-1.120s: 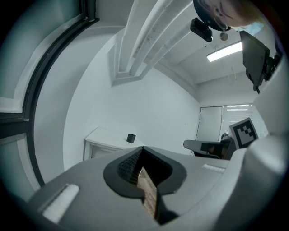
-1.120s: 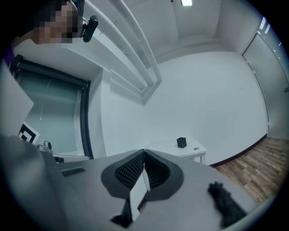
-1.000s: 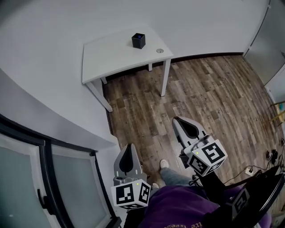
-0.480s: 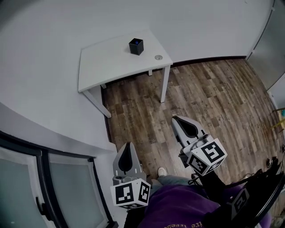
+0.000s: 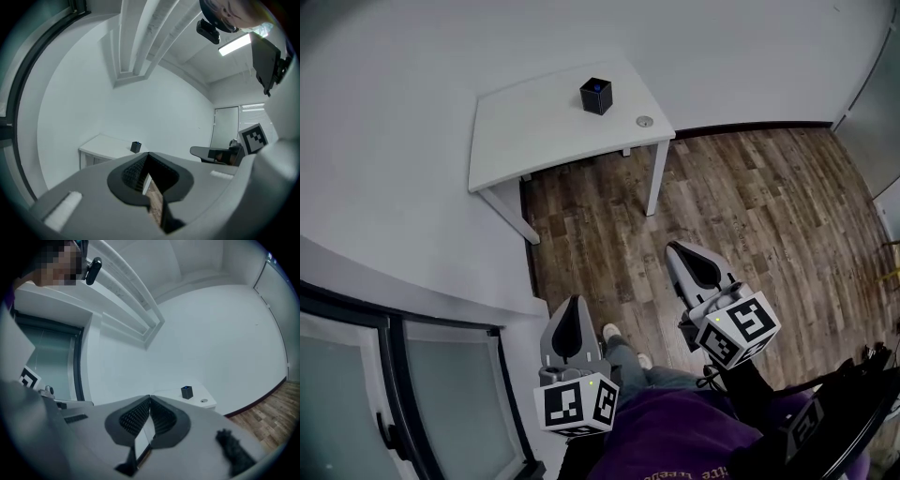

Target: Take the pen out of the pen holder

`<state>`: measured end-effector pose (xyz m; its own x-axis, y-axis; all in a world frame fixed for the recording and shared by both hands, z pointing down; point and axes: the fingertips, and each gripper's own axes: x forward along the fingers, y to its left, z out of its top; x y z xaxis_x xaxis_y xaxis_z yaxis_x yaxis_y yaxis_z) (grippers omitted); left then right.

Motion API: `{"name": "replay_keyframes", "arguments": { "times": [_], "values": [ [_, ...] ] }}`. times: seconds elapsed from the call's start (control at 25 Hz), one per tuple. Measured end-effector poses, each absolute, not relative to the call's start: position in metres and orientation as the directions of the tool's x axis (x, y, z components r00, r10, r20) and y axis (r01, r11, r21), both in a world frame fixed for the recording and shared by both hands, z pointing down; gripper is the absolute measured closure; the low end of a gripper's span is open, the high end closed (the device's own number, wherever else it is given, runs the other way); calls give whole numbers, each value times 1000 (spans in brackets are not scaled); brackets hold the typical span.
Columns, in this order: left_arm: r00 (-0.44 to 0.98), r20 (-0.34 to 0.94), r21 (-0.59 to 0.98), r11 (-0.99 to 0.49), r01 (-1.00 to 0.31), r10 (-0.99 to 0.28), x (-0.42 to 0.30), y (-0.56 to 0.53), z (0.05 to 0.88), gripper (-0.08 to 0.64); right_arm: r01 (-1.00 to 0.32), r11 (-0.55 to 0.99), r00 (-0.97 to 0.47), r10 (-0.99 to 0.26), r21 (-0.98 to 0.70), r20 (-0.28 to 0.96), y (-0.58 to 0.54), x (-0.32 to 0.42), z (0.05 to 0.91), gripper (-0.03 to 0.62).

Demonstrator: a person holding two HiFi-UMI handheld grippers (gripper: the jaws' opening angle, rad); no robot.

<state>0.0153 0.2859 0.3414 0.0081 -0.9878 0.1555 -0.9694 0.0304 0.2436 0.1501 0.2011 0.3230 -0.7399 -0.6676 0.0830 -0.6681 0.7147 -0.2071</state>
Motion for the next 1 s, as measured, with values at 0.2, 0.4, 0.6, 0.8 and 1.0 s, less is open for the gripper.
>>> {"name": "replay_keyframes", "arguments": {
  "times": [0.2,0.4,0.6,0.8,1.0],
  "values": [
    [13,165,240,28,-970,-986,4,261,344,552,-678,703,-730,-679,-215,81,178,143,326,581],
    [31,155,228,5,-974,-987,-9,227,341,554,-696,687,-714,-695,-210,91,151,132,327,581],
    [49,144,237,-13,-972,-988,-33,189,339,552,-704,682,-705,-703,-198,88,117,108,323,581],
    [76,139,246,-40,-968,-987,-53,154,339,552,-714,675,-697,-712,-188,92,85,87,323,581],
    [91,132,246,-56,-968,-987,-77,119,343,552,-720,668,-690,-718,-186,94,54,62,327,581]
  ]
}}
